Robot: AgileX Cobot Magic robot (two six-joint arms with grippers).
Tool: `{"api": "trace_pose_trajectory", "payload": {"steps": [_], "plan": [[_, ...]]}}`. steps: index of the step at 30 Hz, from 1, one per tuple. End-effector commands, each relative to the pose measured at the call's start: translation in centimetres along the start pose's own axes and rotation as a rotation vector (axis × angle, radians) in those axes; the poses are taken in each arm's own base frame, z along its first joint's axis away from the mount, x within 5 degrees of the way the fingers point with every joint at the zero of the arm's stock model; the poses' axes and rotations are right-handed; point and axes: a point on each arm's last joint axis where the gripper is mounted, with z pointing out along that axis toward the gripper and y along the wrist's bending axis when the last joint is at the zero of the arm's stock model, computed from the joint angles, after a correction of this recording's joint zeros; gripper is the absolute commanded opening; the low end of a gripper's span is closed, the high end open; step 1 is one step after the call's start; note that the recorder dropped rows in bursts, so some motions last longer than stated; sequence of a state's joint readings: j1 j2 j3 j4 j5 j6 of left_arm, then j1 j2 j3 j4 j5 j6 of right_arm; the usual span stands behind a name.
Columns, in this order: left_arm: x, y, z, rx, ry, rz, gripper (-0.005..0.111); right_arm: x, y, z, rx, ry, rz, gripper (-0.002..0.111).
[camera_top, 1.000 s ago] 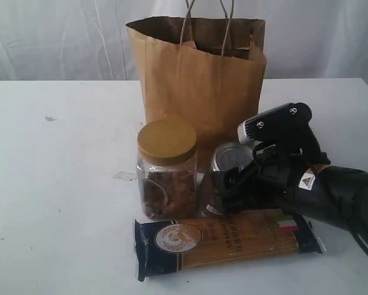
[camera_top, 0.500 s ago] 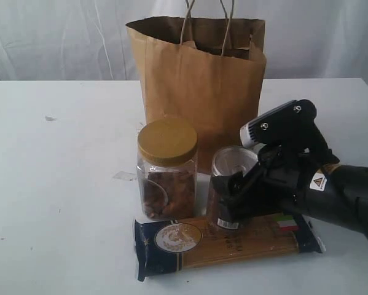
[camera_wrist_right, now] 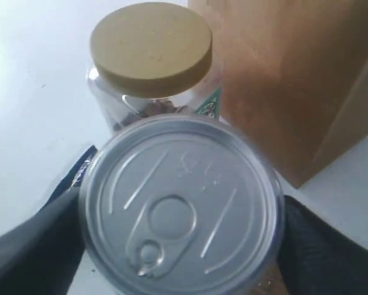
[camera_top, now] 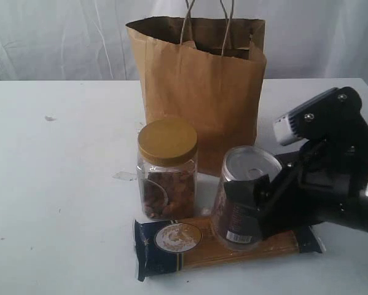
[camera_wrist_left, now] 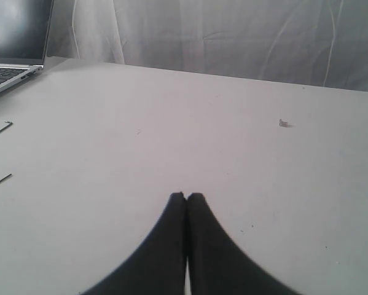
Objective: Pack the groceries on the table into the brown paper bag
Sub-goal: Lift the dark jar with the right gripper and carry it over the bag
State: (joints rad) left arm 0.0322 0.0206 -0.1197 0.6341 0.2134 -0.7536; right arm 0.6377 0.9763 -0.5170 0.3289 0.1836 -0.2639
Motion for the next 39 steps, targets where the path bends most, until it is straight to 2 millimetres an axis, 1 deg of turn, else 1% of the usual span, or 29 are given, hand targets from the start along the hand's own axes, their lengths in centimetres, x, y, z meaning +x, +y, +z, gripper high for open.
{"api": "trace_pose_trajectory", "payload": {"steps": [1,4,8,15,19,21,26,33,36,39], "plan": [[0.1,0.0,0.1,0.000,0.002,0.000,0.000,-0.6,0.2,-1.7,-0.010,-0.057,0.032,0.000],[0.1,0.0,0.1,0.000,0.002,0.000,0.000,-0.8,0.2,-2.3,-0.012,-0.085,0.030,0.000],[0.1,0.0,0.1,0.000,0.002,0.000,0.000,-0.8,0.2,-2.6,-0.014,-0.093,0.040,0.000],[0.1,0.0,0.1,0.000,0.002,0.000,0.000,-1.1,0.3,-2.7,-0.026,-0.080,0.129,0.000],[0.1,0.0,0.1,0.000,0.002,0.000,0.000,-2.4,0.8,-3.4,-0.054,-0.049,0.156,0.000],[0.1,0.0,0.1,0.000,0.002,0.000,0.000,-4.0,1.0,-4.2,-0.068,-0.065,0.158,0.000],[0.1,0.0,0.1,0.000,0.002,0.000,0.000,-9.1,1.1,-6.9,-0.042,-0.189,0.095,0.000],[0.1,0.0,0.1,0.000,0.002,0.000,0.000,-15.0,-0.3,-9.9,0.179,-0.260,-0.014,0.000],[0.1,0.0,0.1,0.000,0.002,0.000,0.000,-17.0,-0.9,-10.7,0.268,-0.314,-0.055,0.000],[0.1,0.0,0.1,0.004,0.002,0.001,0.000,-18.6,-1.6,-11.0,0.366,-0.372,-0.071,0.000]]}}
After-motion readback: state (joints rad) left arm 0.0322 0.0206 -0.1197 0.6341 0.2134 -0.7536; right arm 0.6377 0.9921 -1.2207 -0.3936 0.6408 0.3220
